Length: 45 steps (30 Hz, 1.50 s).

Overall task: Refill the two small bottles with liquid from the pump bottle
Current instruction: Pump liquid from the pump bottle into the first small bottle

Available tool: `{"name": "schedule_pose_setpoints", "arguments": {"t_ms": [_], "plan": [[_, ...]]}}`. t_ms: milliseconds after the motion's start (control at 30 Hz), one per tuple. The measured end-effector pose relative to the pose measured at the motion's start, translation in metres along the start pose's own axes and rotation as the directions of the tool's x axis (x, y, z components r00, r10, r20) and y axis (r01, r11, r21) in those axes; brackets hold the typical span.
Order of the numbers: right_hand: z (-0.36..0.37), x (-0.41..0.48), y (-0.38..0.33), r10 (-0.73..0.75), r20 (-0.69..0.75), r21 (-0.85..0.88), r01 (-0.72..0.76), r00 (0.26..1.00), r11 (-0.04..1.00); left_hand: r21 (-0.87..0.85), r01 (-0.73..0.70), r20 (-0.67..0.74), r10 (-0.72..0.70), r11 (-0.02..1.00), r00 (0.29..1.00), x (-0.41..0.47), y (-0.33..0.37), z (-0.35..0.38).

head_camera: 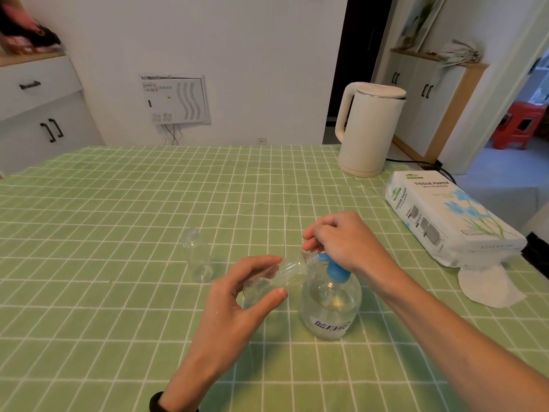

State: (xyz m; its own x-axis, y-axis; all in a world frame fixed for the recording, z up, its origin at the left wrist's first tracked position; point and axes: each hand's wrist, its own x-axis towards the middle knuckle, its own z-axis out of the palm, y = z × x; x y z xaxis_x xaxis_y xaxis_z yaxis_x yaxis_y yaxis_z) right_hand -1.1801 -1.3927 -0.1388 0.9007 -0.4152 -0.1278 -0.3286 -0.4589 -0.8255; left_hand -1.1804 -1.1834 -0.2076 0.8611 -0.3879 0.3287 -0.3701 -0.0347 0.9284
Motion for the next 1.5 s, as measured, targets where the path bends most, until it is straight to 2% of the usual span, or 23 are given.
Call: {"name": "schedule_pose_setpoints", "arguments": {"t_ms": [700,1100,1500], "plan": [[-0.001,0.001,0.003,-0.002,-0.005,0.024,0.002,1.0,1.0,0.0,-0.004,0.004,0.004,1.0,1.0,0.001,0.001,-0.001],[-0.008,-0.001,-0.012,-0.048,-0.008,-0.063,0.048,0.999,0.997,-0.003,-0.014,-0.008,0.014,1.0,1.0,0.001,0.002,-0.003],[-0.001,0.003,0.002,-0.026,0.008,-0.051,0.026,1.0,0.998,-0.016,0.002,0.001,-0.002,1.0,1.0,0.001,0.0,0.002]]}}
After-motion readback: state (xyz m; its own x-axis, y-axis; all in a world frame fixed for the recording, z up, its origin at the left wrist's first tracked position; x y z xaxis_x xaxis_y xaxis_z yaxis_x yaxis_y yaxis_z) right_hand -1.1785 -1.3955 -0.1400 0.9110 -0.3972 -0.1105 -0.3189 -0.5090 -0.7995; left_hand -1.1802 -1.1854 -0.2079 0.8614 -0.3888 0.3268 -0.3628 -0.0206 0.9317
